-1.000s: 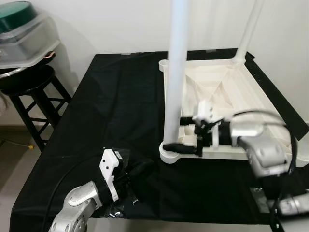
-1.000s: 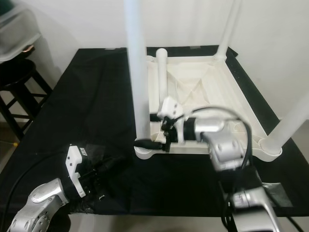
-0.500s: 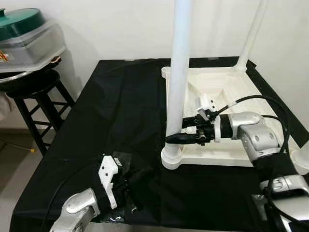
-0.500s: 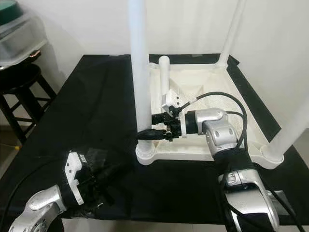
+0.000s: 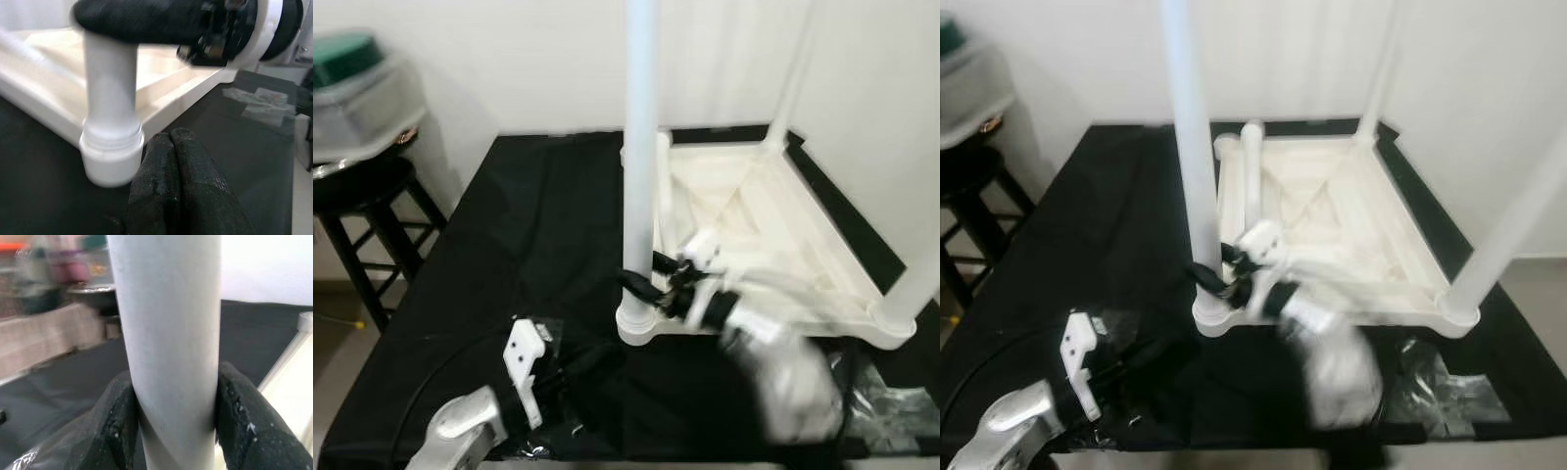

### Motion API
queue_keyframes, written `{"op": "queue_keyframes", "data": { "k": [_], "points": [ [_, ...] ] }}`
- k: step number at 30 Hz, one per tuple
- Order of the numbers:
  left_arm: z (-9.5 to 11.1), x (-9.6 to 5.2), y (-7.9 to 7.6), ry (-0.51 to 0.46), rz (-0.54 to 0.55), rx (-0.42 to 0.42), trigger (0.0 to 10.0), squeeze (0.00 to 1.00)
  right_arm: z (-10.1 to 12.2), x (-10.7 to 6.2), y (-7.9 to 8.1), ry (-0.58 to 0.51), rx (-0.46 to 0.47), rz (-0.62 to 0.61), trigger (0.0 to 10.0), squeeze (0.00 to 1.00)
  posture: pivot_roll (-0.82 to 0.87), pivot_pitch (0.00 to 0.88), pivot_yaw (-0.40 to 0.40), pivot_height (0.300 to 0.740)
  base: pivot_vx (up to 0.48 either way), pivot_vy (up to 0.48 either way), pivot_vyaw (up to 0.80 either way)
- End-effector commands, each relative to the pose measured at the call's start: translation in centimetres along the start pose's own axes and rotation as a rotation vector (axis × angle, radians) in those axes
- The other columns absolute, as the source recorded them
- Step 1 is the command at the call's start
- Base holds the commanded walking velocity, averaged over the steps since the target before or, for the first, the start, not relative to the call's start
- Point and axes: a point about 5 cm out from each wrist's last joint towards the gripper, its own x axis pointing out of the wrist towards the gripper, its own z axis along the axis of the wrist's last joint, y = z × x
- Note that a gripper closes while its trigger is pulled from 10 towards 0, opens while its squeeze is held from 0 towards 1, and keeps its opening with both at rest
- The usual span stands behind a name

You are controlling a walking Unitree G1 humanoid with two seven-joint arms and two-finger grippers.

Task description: Building children table

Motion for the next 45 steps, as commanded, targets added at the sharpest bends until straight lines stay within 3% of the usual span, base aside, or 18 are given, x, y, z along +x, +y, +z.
{"op": "queue_keyframes", "data": {
  "k": [1,4,8,9,10,12,13,19,20,21,22,26,33,34,35,36,38,45],
  "points": [
    [-0.4,-0.4,0.3,0.025,0.006,-0.005,10.0,0.0,-4.4,-0.7,-0.1,0.241,0.06,-0.135,0.0,0.0,0.0,0.124,0.067,0.74,0.0,0.0,0.0],
    [-0.6,-0.2,0.4,0.031,-0.002,-0.004,10.0,0.0,-4.2,0.0,-1.5,0.234,-0.011,-0.15,0.0,0.0,0.02,0.118,0.053,0.74,0.0,0.0,0.0],
    [-0.6,-0.2,0.5,0.03,0.01,0.003,10.0,0.0,-4.8,0.3,-1.3,0.252,0.007,-0.139,0.0,0.0,0.02,0.109,0.056,0.74,0.0,0.0,0.0],
    [-0.6,-0.3,0.5,0.027,0.022,0.006,10.0,0.0,-4.9,0.3,-1.1,0.261,0.006,-0.132,3.9,0.0,0.02,0.109,0.056,0.74,0.0,0.0,0.0],
    [-0.6,-0.3,0.5,0.026,0.028,0.008,10.0,0.0,-4.7,0.3,-0.6,0.264,0.029,-0.121,10.0,0.0,0.02,0.101,0.057,0.74,0.0,0.0,0.0],
    [-0.7,-0.3,0.5,0.026,0.029,0.007,10.0,0.0,-4.5,0.2,-0.4,0.262,0.053,-0.113,10.0,0.0,0.02,0.101,0.057,0.74,0.0,0.0,0.0],
    [-0.7,-0.3,0.5,0.028,0.026,0.004,10.0,0.0,-4.1,0.1,-0.1,0.254,0.081,-0.106,10.0,1.0,0.02,0.097,0.058,0.74,0.0,0.0,0.0],
    [-0.8,-0.1,0.4,0.033,0.008,-0.003,10.0,0.0,-0.4,0.7,-1.6,0.128,0.051,0.11,10.0,1.0,0.02,0.089,0.058,0.74,0.0,0.0,0.0],
    [-0.9,-0.1,0.3,0.031,0.007,-0.004,10.0,0.0,0.6,0.6,-2.2,0.094,0.012,0.206,10.0,0.71,0.02,0.087,0.054,0.74,0.0,0.0,0.0],
    [-0.9,-0.1,0.3,0.031,0.007,-0.004,10.0,0.0,0.6,0.6,-2.2,0.094,0.012,0.206,10.0,0.71,0.02,0.087,0.054,0.74,0.0,0.0,0.0],
    [-0.9,0.0,0.3,0.029,0.009,-0.004,10.0,0.0,1.5,0.3,-2.8,0.064,-0.052,0.384,10.0,0.0,0.02,0.086,0.051,0.74,0.0,0.0,0.0],
    [-0.9,0.0,0.2,0.026,0.012,-0.002,10.0,0.0,1.0,0.0,-3.1,0.097,-0.113,0.61,10.0,0.0,0.04,0.087,0.051,0.74,0.0,0.0,0.0],
    [-0.8,0.1,0.0,0.026,0.014,0.002,10.0,0.0,1.4,1.2,-4.6,0.142,-0.121,0.714,10.0,0.0,0.05,0.094,0.049,0.74,0.0,0.0,0.0],
    [-0.8,0.1,-0.1,0.025,0.013,0.002,10.0,0.0,2.0,1.6,-5.1,0.134,-0.112,0.726,8.3,0.0,0.06,0.097,0.043,0.74,0.0,0.0,0.0],
    [-0.8,0.1,-0.1,0.025,0.013,0.002,10.0,0.0,2.0,1.6,-5.1,0.134,-0.112,0.726,8.3,0.0,0.06,0.097,0.043,0.74,0.0,0.0,0.0],
    [-0.8,0.1,-0.2,0.025,0.013,0.001,10.0,0.0,2.8,2.0,-5.6,0.122,-0.102,0.747,0.8,0.0,0.06,0.1,0.042,0.74,0.0,0.0,0.0],
    [-0.8,0.1,-0.3,0.022,0.012,0.0,10.0,0.0,3.5,2.2,-6.0,0.115,-0.098,0.778,0.0,0.0,0.06,0.105,0.04,0.74,0.0,0.0,0.0],
    [-0.7,0.2,-0.4,0.019,0.012,0.0,10.0,0.0,2.8,2.1,-6.0,0.123,-0.096,0.82,0.0,0.0,0.05,0.111,0.037,0.74,0.0,0.0,0.0]
  ]
}}
